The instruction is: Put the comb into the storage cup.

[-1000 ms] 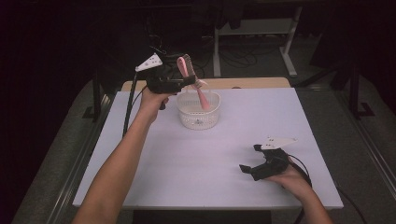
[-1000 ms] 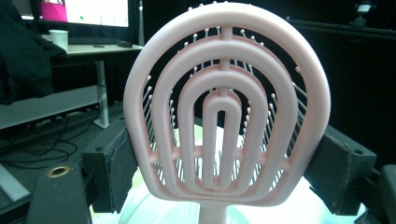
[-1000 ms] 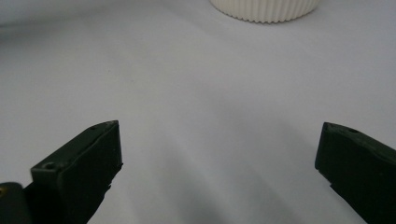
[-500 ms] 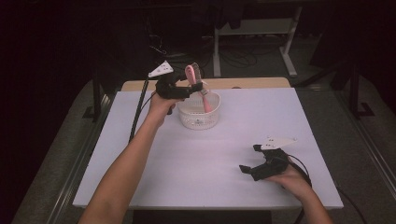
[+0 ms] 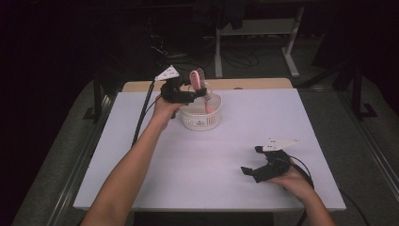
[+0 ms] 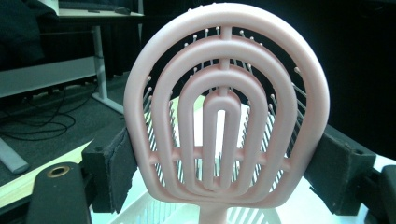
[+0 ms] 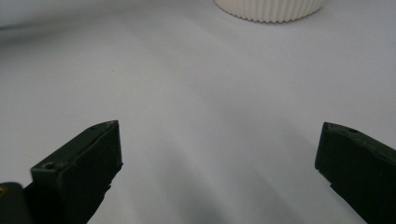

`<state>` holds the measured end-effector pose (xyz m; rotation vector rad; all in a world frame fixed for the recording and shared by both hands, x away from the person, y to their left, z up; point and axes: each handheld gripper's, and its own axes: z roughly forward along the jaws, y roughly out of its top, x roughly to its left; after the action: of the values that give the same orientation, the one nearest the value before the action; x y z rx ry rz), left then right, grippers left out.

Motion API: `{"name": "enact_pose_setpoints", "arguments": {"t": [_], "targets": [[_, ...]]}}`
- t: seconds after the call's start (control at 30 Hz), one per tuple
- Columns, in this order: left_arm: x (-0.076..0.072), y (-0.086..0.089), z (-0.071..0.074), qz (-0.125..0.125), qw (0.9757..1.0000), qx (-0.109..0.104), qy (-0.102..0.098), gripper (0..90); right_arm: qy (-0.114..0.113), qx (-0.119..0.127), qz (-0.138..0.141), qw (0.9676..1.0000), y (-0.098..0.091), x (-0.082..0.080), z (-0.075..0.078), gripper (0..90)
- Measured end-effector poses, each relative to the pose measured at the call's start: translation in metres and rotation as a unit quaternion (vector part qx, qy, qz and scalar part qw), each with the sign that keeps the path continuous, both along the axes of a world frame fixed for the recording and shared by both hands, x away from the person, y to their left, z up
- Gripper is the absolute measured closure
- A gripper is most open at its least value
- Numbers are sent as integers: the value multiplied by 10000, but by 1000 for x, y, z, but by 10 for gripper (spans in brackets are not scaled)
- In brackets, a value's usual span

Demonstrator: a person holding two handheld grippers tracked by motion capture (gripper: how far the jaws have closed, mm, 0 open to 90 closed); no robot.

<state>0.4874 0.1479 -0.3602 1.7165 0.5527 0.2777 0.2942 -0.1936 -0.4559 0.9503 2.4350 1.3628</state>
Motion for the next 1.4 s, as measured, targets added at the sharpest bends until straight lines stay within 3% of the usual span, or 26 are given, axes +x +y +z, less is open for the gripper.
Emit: {"name": "enact_pose_setpoints", "arguments": {"t": [0.77,1.03,1.4], "targets": [[-5,8,-9,58,9999,134,-7,191,-11,-2,7,10000,0,0,0,1],[-11,20,-10,62,9996,283,-60,190,-27,5,5,10000,0,0,1,1],[-16,42,-15,82,9995,299,20,190,-19,-9,0,10000,1,-1,0,1]]}}
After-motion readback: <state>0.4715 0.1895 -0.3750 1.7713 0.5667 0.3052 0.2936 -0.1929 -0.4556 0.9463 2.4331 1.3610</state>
